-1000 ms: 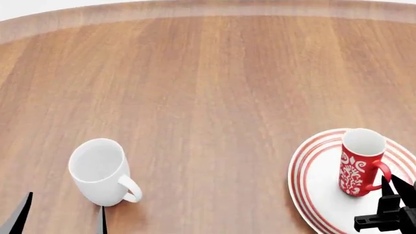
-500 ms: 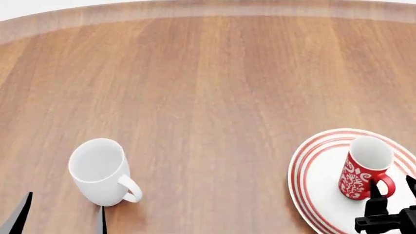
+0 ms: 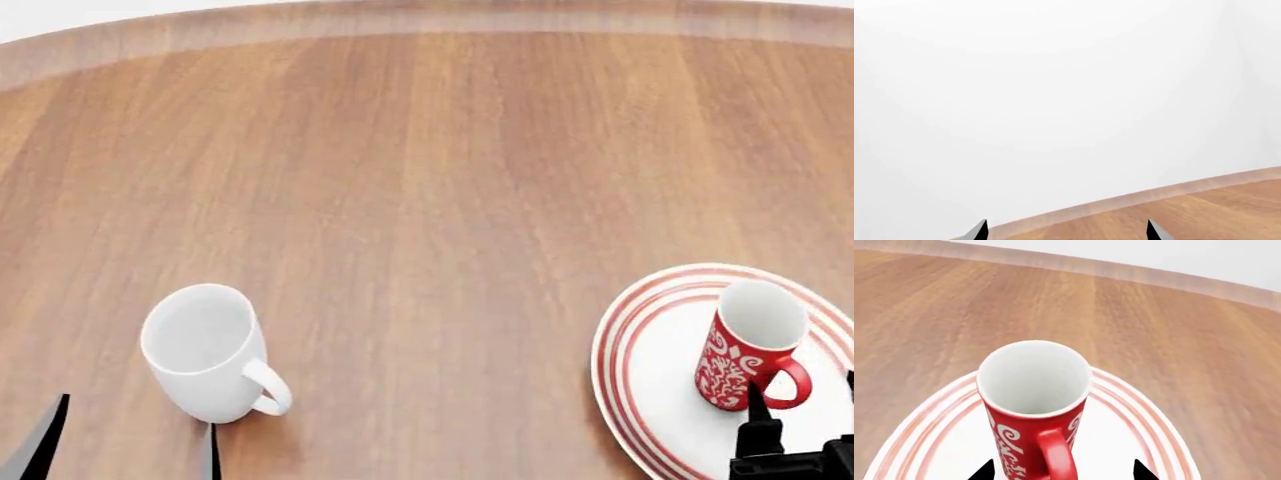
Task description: Pick up the red mug and put it on the plate
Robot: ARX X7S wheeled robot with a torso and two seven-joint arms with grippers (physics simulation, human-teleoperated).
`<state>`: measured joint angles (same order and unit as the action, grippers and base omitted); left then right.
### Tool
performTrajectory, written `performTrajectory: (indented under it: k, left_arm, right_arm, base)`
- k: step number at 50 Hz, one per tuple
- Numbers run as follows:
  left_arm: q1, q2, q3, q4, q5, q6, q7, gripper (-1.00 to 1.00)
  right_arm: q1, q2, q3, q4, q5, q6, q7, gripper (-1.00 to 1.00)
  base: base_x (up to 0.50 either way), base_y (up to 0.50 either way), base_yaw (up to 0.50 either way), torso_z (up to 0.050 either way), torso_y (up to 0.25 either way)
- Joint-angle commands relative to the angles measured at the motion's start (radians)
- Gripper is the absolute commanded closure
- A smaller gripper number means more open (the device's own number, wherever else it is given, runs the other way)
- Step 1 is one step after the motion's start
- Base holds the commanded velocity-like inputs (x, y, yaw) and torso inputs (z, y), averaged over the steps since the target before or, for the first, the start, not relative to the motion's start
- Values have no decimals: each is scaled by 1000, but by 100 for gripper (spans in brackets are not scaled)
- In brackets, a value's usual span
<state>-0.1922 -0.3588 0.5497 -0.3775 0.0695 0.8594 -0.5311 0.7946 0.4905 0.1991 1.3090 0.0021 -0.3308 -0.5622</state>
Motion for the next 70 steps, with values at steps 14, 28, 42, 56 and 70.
performTrajectory:
  k: [14, 28, 42, 56, 70]
  left_arm:
    - [0, -1, 2, 1, -1, -2, -7, -100]
    - [-2, -3, 6, 0, -4, 1, -8, -100]
    - [-3, -4, 9, 0, -6, 1, -11, -100]
    - [-3, -5, 11, 0, -8, 0, -13, -100]
    - [-5, -6, 14, -1, -7, 3, -16, -100]
  right_arm:
    - [43, 5, -15, -1, -5, -84, -60, -100]
    - [6, 5, 9, -126, 34, -71, -91, -100]
    - [-239, -24, 72, -724, 125, 219, -88, -100]
    - [-362, -34, 99, -1007, 180, 327, -90, -100]
    - [-467, -40, 122, -1225, 220, 386, -85, -100]
  base:
    - [0, 0, 0, 0, 0]
    - [0, 0, 0, 0, 0]
    - [0, 0, 0, 0, 0]
    - [0, 0, 0, 0, 0]
    - [0, 0, 0, 0, 0]
